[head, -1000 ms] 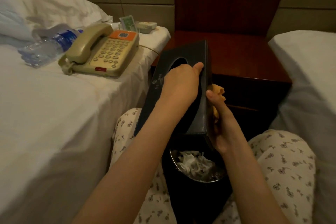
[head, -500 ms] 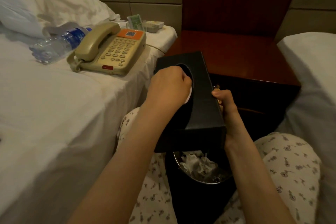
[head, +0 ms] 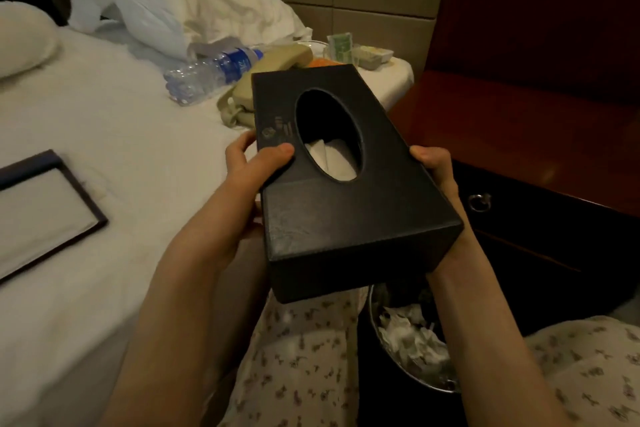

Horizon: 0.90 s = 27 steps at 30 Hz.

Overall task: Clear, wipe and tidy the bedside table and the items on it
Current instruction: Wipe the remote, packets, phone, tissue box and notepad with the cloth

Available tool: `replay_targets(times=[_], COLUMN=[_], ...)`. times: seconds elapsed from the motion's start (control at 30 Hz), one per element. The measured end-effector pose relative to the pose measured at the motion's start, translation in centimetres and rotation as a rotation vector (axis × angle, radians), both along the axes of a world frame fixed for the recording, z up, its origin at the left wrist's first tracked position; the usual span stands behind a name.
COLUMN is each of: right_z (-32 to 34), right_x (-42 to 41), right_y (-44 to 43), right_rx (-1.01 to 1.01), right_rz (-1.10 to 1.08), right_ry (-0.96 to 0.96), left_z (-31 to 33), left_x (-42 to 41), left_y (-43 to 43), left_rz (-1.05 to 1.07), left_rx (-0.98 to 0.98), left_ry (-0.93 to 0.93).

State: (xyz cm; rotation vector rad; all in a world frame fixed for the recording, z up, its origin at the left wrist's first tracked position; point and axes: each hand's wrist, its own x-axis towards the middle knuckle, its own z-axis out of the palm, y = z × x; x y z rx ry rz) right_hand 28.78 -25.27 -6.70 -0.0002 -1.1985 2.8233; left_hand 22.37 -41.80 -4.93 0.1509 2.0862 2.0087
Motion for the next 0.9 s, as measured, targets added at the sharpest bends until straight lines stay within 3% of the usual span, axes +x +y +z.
replay_targets(times=[0.07,0.13,0.27,0.37,0.57,0.77,0.9], right_z=[0.8,1.3,1.9,2.7,2.8,0.4,-0.3], right_x=[-0.9,-2.1,-5.5,-7.4,-9.5,-12.5,-14.8], right_y=[-1.3,-2.2,-3.7,-5.2,-6.6,-9.8,-10.7], right_rx=[0.060,0.130,0.531,0.679,0.706,0.830,0.929], right_rz=[0.005,0.013,-0.130,-0.189,-0.274,-0.539,-0.650], right_ry=[0.023,0.003,-0.179,-0.169,-0.090,0.165,0.200], left_z=[0.2,0.5,0.8,1.0,1.5,0.2,0.5], left_x=[0.6,0.1,-0.4,-1.3,-4.2,-7.3,-9.0], left_y=[-1.7,-3.2,-5.6,-6.9,-7.1,-7.1,-7.1], left_rz=[0.034,0.139,0.339,0.457,0.597,0.662,0.643], left_rx=[0.131,0.137,0.199,0.212,0.244,0.352,0.273], left_ry=[-0.003,0.068,0.069,0.092,0.068,-0.012,-0.010])
